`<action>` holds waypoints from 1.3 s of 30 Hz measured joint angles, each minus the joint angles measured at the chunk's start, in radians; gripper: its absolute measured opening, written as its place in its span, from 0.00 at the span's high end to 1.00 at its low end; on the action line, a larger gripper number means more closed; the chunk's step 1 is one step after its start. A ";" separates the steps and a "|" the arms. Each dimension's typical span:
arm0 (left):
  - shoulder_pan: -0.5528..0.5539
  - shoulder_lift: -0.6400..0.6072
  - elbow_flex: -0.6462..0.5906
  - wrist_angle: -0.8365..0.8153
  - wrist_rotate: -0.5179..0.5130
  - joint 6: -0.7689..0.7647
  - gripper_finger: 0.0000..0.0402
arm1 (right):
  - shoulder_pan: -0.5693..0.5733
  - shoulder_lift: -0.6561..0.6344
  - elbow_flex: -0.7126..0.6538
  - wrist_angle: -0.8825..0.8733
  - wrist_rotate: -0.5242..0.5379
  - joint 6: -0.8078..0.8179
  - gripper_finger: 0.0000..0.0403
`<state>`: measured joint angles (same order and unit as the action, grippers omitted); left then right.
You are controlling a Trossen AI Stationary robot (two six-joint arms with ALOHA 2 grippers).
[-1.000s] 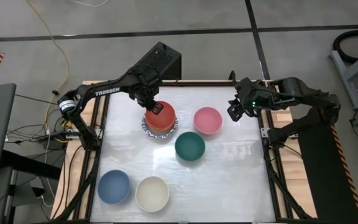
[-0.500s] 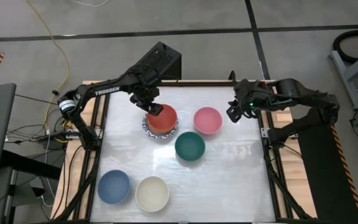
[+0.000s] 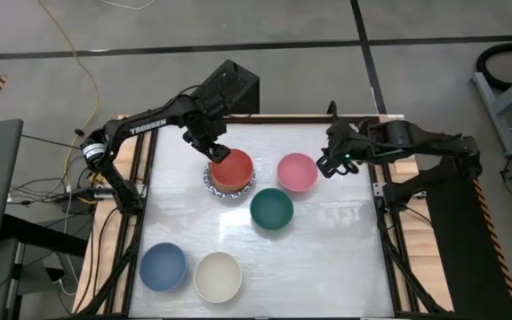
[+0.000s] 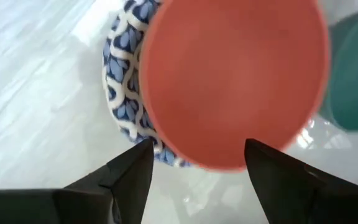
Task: Nest bowls inside each other
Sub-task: Stack the pink bowl on top of the orange bowl
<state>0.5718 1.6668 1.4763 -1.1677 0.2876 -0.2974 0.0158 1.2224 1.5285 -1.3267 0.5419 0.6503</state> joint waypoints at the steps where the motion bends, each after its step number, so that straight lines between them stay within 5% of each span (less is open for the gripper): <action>1: -0.002 -0.010 0.009 -0.006 0.014 0.004 0.40 | -0.004 0.000 -0.022 0.013 -0.012 -0.005 0.50; 9: -0.019 -0.205 0.039 0.104 0.139 -0.034 0.40 | -0.017 0.000 -0.233 0.210 -0.155 -0.049 0.50; 15: -0.117 -0.372 0.040 0.251 0.003 -0.194 0.40 | -0.095 0.003 -0.352 0.220 -0.075 0.202 0.50; 21: -0.271 -0.465 0.040 0.323 -0.171 -0.298 0.40 | -0.183 0.003 -0.464 0.334 -0.103 0.243 0.50; 30: -0.460 -0.457 0.040 0.331 -0.293 -0.359 0.40 | -0.330 0.003 -0.658 0.499 -0.253 0.243 0.50; 39: -0.503 -0.432 0.039 0.334 -0.356 -0.381 0.40 | -0.367 0.003 -0.742 0.706 -0.281 0.243 0.50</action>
<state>0.0691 1.2352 1.5149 -0.8337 -0.0682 -0.6783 -0.3512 1.2255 0.7868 -0.6208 0.2605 0.8928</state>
